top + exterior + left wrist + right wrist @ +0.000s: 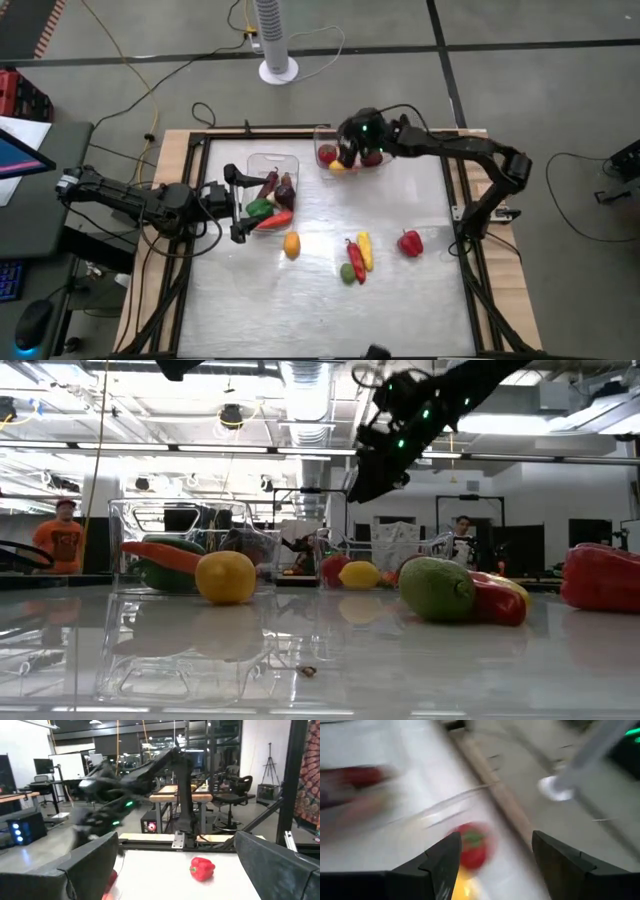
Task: Sort produce into baskets
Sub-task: Put the yellow corn into the left transparent bin
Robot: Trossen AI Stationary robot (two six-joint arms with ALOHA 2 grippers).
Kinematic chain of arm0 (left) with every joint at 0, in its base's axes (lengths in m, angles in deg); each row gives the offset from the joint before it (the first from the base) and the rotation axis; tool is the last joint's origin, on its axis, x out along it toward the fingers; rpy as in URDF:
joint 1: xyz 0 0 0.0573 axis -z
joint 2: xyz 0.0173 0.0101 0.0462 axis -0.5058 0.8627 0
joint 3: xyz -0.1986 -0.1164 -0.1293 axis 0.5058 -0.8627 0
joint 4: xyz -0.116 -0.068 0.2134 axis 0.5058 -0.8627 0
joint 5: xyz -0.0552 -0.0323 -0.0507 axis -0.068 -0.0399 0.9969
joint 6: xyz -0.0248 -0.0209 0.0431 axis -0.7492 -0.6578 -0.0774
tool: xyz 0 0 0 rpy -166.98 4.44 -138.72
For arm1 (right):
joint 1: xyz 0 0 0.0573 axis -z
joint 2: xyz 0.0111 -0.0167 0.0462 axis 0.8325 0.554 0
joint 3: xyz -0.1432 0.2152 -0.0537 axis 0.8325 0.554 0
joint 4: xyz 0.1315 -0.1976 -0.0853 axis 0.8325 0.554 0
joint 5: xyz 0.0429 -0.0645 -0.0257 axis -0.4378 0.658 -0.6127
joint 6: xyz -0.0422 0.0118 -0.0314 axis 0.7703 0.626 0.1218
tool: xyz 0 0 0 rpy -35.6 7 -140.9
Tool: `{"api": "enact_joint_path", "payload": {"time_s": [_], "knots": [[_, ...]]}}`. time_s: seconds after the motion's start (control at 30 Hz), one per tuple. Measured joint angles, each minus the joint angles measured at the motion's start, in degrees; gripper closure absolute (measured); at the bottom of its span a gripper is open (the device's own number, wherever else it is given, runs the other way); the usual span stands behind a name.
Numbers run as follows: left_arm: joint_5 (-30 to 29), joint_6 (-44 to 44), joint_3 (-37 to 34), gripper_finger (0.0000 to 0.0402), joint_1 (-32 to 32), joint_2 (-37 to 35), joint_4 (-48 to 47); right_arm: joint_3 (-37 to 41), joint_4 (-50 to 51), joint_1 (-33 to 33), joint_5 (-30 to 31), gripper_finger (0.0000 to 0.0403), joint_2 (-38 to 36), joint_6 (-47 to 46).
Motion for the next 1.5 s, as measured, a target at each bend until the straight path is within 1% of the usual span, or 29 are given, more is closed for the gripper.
{"api": "enact_joint_path", "payload": {"time_s": [0.07,0.17,0.27,0.33,0.4,0.47,0.53,0.6,0.7,0.87,1.0,1.13,1.23,1.43,1.5], "knots": [[-0.1,0.0,0.0,0.0015,0.0,0.0,-0.2,0.1,4.9,-3.5,-1.3,0.0132,-1.3,-1.6],[0.0,-0.3,0.0,0.0015,0.0,0.0,-0.2,5.0,5.9,-10.8,0.9,0.0132,-3.9,-3.4],[0.0,-1.2,0.0,0.0015,0.0,0.0,-0.5,12.1,0.8,-18.7,5.4,0.0132,-7.6,-6.9],[0.0,-1.7,0.0,0.0015,0.0,0.0,-0.7,17.8,-3.5,-23.5,8.8,0.0132,-10.1,-11.0],[0.0,-1.7,0.0,0.0015,0.0,0.0,-0.7,24.1,-9.8,-27.6,10.8,0.0132,-12.0,-16.8],[0.0,-1.7,0.0,0.0015,0.0,0.0,-0.6,29.8,-17.3,-30.9,11.5,0.0132,-13.4,-23.1],[-0.1,-1.7,0.0,0.0015,0.0,0.0,-0.6,34.4,-23.6,-34.3,13.7,0.0132,-13.6,-28.6],[-0.5,-1.7,0.0,0.0015,0.0,0.0,-0.5,37.3,-25.8,-37.7,17.7,0.0131,-12.8,-32.7],[-1.6,-1.9,0.0,0.0015,0.0,0.0,-0.3,38.5,-23.8,-41.4,23.0,0.0131,-11.2,-37.9],[-3.1,-2.8,0.0,0.0015,0.0,0.0,-0.5,38.4,-23.9,-44.4,27.9,0.0131,-6.9,-44.3],[-3.1,-2.8,0.0,0.0015,0.0,0.0,-0.6,38.4,-22.3,-45.1,28.7,0.0131,-4.8,-48.2],[-3.1,-2.7,0.0,0.0015,0.0,0.0,-0.9,38.3,-20.3,-45.0,28.5,0.0132,-4.8,-51.4],[-3.1,-2.4,0.0,0.0015,0.0,0.0,-1.0,38.3,-19.6,-44.9,26.8,0.0132,-4.3,-53.3],[-3.2,-2.8,0.0,0.0015,0.0,0.0,-1.0,38.0,-23.1,-44.8,24.4,0.0133,0.0,-54.5],[-3.4,-2.7,0.0,0.0015,0.0,0.0,-1.0,37.9,-24.0,-45.0,24.4,0.0140,0.7,-53.8]]}}
